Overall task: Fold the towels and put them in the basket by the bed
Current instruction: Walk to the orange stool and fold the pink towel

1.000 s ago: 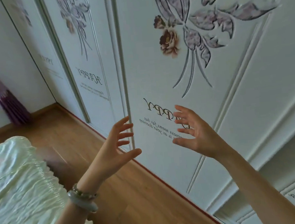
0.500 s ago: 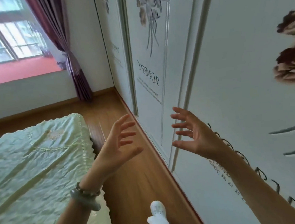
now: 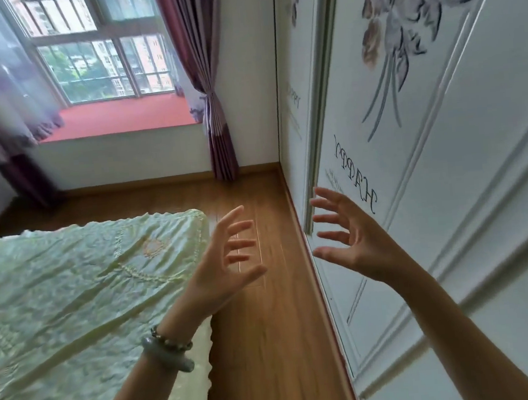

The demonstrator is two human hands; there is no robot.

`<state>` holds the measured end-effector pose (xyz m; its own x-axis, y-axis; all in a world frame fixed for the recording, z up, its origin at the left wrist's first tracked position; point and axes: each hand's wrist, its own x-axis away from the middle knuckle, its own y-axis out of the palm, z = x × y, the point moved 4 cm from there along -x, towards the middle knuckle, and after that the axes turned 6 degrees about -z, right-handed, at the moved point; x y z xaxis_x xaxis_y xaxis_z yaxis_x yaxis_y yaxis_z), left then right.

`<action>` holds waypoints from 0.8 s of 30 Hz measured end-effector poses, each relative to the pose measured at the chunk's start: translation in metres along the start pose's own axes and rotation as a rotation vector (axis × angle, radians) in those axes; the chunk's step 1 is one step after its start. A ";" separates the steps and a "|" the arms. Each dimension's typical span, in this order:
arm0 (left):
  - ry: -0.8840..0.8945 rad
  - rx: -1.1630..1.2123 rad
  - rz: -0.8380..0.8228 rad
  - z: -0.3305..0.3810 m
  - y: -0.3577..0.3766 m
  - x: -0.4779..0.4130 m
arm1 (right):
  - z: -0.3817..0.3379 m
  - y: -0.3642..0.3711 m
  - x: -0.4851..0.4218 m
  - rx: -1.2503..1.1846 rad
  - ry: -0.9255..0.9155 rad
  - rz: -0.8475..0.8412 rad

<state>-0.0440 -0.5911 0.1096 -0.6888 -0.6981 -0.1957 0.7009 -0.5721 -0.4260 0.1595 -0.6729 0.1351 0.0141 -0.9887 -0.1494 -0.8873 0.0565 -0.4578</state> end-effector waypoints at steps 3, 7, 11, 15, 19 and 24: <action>-0.028 -0.006 0.040 -0.018 -0.013 -0.033 | 0.018 -0.007 -0.046 0.010 -0.019 -0.055; -0.048 -0.011 0.083 -0.044 -0.035 -0.084 | 0.039 -0.015 -0.109 0.007 -0.037 -0.116; -0.020 -0.026 0.116 -0.074 -0.067 -0.149 | 0.064 -0.027 -0.185 0.006 -0.043 -0.131; -0.014 -0.034 0.134 -0.112 -0.105 -0.222 | 0.086 -0.044 -0.274 0.004 -0.043 -0.127; -0.023 -0.033 0.160 -0.140 -0.149 -0.293 | 0.098 -0.058 -0.363 -0.014 -0.037 -0.123; 0.003 -0.073 0.167 -0.173 -0.194 -0.365 | 0.111 -0.062 -0.454 -0.009 -0.044 -0.134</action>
<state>0.0393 -0.1513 0.1108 -0.5642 -0.7797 -0.2714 0.7905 -0.4154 -0.4500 0.2599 -0.2118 0.1340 0.1526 -0.9802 -0.1262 -0.8802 -0.0768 -0.4683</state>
